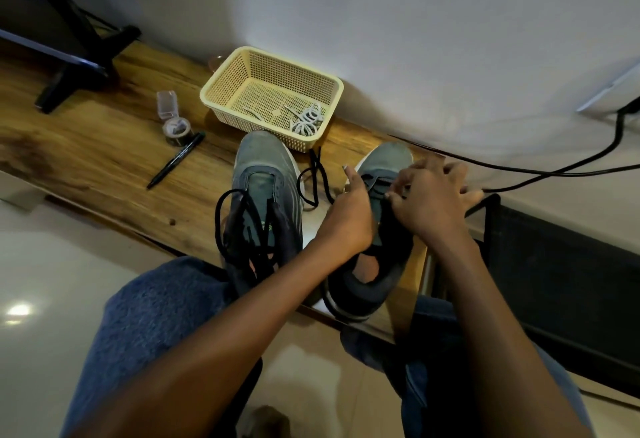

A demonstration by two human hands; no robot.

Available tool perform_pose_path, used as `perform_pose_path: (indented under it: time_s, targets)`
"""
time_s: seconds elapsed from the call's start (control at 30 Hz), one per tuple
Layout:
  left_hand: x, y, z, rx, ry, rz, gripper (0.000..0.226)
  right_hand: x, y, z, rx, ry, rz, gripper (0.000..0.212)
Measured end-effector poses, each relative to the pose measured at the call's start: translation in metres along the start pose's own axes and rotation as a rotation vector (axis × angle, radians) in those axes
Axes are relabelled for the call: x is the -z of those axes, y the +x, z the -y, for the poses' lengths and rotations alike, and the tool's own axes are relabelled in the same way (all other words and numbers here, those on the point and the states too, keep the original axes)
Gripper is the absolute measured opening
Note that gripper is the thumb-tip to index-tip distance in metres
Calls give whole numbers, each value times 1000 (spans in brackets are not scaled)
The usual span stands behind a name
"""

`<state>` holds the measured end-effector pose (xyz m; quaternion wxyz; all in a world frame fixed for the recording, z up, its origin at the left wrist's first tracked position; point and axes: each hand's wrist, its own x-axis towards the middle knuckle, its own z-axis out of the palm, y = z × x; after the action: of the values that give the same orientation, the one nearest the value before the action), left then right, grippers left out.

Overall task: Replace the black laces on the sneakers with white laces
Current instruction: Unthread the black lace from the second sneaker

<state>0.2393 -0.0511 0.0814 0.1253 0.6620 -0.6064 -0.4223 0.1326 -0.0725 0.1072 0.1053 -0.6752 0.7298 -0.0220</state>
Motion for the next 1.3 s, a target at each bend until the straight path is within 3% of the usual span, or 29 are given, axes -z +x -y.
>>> perform_pose_path:
  time_s: [0.1, 0.27, 0.43, 0.57, 0.67, 0.83, 0.97, 1.13, 1.23, 1.3]
  targets:
    - [-1, 1, 2, -25, 1, 0, 72, -4, 0, -1, 65, -10, 85, 22]
    - [-1, 3, 2, -23, -8, -9, 68, -1, 0, 1, 53, 50, -6, 9]
    - [-5, 1, -2, -16, -46, 12, 61, -3, -1, 0, -18, 168, -38, 25]
    - [-5, 4, 0, -10, -76, -33, 51, 4, 6, -12, -21, 435, -206, 26]
    - [0, 0, -1, 3, -49, -28, 48, 7, 13, -24, -69, 467, -281, 14]
    - [11, -3, -4, 32, 118, 35, 60, 1, 18, -28, -70, 588, -346, 14]
    - [11, -1, 0, -20, 222, -5, 74, 1, 16, -23, -101, 775, -284, 17]
    - [1, 6, -2, -241, 296, -191, 50, 4, 10, -22, -105, 739, -252, 33]
    - [-4, 9, -3, -222, 300, -225, 40, 5, 9, -24, -116, 702, -162, 22]
    - [-5, 12, -3, -190, 317, -210, 41, 5, 7, -25, -59, 655, -9, 11]
